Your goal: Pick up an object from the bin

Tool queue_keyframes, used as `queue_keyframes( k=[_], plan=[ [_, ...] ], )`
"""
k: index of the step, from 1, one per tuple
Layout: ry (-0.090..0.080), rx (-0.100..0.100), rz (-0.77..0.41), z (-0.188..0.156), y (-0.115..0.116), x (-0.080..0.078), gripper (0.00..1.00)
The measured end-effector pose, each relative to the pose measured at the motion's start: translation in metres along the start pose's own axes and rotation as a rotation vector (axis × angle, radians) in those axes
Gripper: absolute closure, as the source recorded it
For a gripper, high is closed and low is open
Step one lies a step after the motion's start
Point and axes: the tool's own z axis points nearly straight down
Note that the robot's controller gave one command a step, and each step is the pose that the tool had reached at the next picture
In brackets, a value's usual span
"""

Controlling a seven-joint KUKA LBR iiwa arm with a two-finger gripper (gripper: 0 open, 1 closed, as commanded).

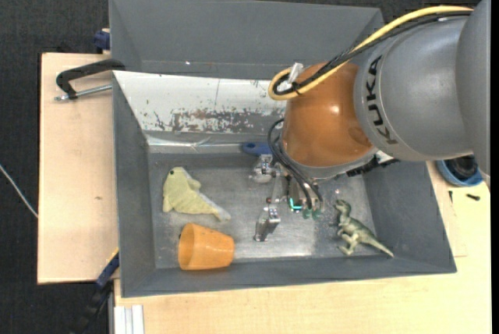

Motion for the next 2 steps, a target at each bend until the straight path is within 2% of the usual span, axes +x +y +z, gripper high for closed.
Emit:
queue_keyframes(
  k=[1, 2],
  plan=[
    [-0.013, -0.005, 0.058, 0.0517, 0.0776, -0.0653, 0.00],
    [-0.012, -0.002, 0.064, 0.0488, 0.0727, -0.0648, 1.00]
  ],
)
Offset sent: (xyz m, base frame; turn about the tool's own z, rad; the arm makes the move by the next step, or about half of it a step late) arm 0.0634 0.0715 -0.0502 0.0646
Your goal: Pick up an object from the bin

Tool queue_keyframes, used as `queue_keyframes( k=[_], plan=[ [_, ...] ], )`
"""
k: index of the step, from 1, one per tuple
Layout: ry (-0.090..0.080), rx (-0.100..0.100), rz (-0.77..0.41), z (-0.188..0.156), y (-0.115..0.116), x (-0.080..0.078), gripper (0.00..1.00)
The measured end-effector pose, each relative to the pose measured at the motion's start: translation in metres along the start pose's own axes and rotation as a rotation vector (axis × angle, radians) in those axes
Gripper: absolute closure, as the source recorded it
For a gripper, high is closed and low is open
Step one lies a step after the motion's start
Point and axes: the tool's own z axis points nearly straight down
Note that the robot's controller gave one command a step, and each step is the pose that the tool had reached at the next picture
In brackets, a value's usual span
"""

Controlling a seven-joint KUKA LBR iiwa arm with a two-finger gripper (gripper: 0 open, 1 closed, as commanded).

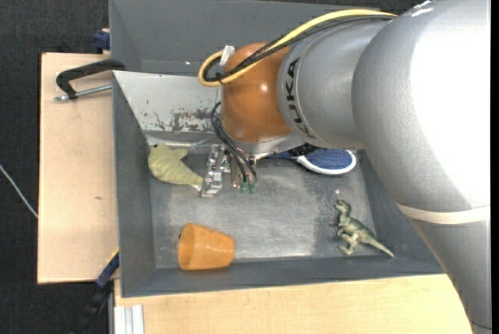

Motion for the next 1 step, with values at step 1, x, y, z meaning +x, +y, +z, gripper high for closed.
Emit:
queue_keyframes(
  k=[1],
  plan=[
    [-0.009, -0.002, -0.141, -0.1308, 0.0117, 0.0004, 1.00]
  ],
)
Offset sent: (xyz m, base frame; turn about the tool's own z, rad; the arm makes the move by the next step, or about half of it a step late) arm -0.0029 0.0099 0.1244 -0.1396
